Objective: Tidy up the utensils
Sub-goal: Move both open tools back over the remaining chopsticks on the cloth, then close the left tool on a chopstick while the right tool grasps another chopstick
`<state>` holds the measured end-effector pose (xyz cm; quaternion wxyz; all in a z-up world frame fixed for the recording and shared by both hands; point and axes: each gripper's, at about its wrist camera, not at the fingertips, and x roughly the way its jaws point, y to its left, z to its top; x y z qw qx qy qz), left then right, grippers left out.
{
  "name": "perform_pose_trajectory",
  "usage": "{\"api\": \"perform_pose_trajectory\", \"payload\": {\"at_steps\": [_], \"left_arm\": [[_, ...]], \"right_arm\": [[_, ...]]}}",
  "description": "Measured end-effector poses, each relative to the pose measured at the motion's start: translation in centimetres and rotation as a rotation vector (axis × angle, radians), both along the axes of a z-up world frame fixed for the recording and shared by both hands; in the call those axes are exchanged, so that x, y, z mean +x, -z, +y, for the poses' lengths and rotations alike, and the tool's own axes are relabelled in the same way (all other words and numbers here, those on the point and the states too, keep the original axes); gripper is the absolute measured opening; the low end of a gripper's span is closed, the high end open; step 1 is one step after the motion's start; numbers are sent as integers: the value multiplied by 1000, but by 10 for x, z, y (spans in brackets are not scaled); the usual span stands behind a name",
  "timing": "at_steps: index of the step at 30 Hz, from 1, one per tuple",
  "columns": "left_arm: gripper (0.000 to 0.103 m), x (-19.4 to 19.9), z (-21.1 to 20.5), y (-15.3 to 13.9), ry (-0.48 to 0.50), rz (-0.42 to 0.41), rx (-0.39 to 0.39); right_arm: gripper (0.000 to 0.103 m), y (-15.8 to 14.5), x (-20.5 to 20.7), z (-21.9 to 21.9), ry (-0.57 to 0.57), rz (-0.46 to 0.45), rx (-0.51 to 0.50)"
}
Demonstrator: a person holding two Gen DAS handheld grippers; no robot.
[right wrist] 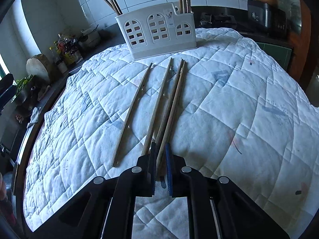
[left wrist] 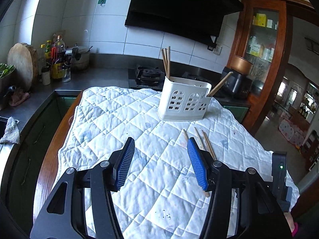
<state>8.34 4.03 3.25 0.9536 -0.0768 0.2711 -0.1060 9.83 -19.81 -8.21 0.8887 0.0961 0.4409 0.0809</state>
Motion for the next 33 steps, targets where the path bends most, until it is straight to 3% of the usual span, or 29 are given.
{"api": "perform_pose_trajectory", "payload": {"at_steps": [23,33], "left_arm": [[56,3,-5,33,2,90,-16],[56,8,-27,52,50,152,-32]], "right_arm": [[9,9,18,10,61,-9,-125],[7,3,13,-6,86,-34,-93]]}}
